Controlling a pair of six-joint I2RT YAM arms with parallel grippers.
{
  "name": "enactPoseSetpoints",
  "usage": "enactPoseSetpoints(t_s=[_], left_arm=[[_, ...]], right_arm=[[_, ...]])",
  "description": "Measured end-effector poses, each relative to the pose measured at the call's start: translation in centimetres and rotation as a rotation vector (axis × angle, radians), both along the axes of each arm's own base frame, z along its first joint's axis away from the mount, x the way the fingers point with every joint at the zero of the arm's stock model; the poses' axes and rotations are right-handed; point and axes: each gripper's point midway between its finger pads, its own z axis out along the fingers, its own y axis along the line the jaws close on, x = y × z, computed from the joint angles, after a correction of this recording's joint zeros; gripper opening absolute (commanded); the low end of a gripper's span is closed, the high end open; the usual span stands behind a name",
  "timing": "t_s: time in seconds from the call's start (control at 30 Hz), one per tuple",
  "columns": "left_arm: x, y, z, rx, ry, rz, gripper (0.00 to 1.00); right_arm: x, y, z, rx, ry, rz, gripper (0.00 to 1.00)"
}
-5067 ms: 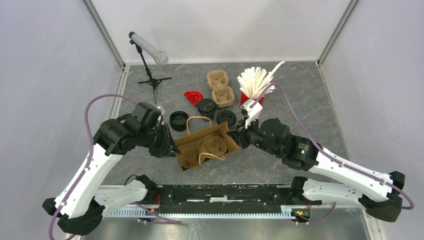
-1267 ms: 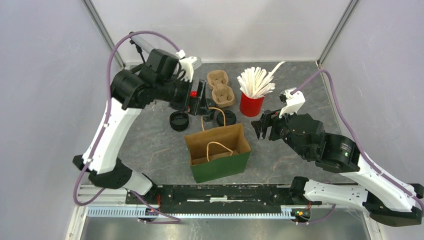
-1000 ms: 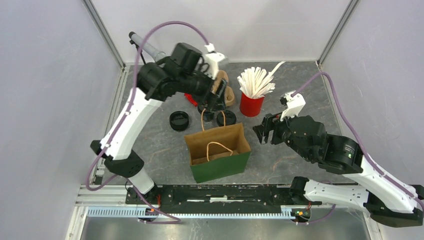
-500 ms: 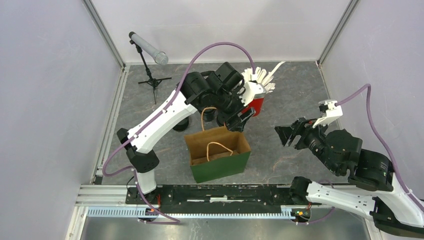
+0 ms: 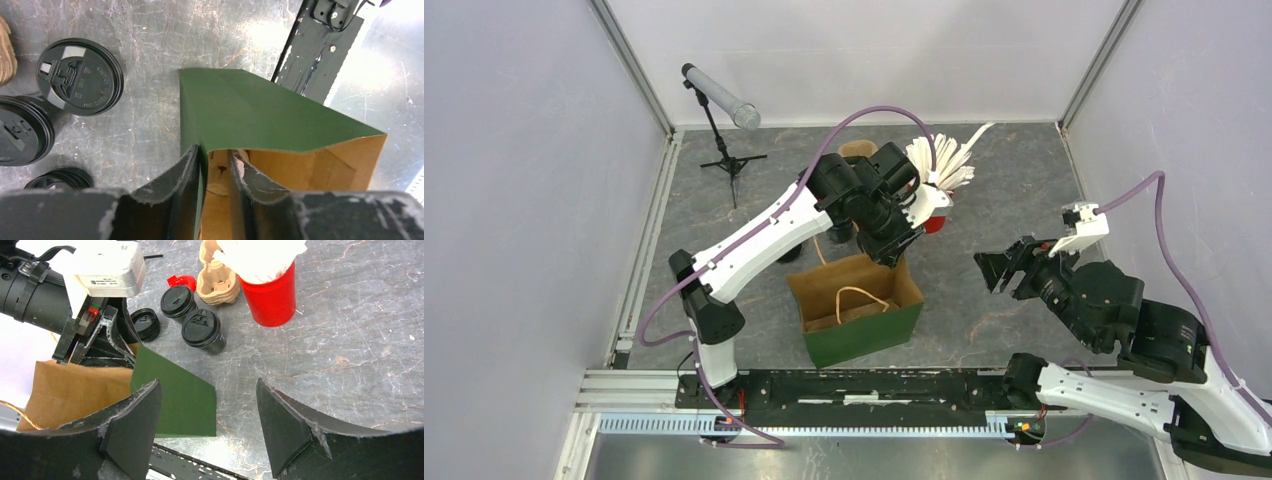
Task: Pack the takeout coffee
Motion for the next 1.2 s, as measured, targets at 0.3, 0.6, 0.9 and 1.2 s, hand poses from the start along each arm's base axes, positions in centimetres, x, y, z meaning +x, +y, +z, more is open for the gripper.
enactPoseSetpoints(t_s=[0.3,0.6,0.9,1.2], left_arm=[[1.5,-0.5,3.6,-0.066,0.006,0.189,0.02],[3.7,5.4,5.7,-0.232,0.282,0.706,0.02],[2.1,10.6,13.1,-0.550,0.306,0.922,0.02],[-0.7,15.6,11.6,-0.578,0.358,1.232,0.02]], right_arm=[[0.7,1.3,-0.2,-0.037,0.002,0.009,0.76],[1.6,2.7,-0.1,-0.072,-0.007,0.019,0.77],[2.6,4.4,1.4,-0.107,-0.041,0.035,0.77],[2.7,7.3,1.5,-0.122,-0.053,0.142,0.78]])
